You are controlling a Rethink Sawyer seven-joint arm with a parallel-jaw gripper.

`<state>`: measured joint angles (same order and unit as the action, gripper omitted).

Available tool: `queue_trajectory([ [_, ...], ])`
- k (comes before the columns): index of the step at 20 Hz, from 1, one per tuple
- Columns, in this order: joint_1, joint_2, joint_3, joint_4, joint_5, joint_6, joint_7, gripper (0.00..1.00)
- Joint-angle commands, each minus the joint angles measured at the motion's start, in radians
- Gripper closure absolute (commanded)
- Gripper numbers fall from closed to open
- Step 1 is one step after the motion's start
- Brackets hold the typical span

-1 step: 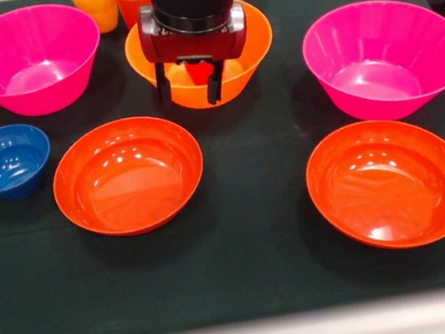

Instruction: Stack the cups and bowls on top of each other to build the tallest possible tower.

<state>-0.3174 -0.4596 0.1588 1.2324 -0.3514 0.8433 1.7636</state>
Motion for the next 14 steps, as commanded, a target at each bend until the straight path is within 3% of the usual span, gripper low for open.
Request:
queue_trajectory([
  [1, 0.027, -0.012, 0.046, 0.053, -0.017, -0.009, -0.015, 0.0],
  [5, 0.114, -0.176, -0.056, 0.174, 0.013, 0.005, 0.171, 0.0],
  [6, 0.11, -0.193, -0.047, 0.171, 0.014, 0.035, 0.126, 0.0],
  [9, 0.078, -0.148, 0.024, 0.124, 0.035, 0.052, 0.007, 0.0],
  [14, 0.07, -0.015, 0.043, 0.037, -0.009, -0.031, -0.037, 0.0],
])
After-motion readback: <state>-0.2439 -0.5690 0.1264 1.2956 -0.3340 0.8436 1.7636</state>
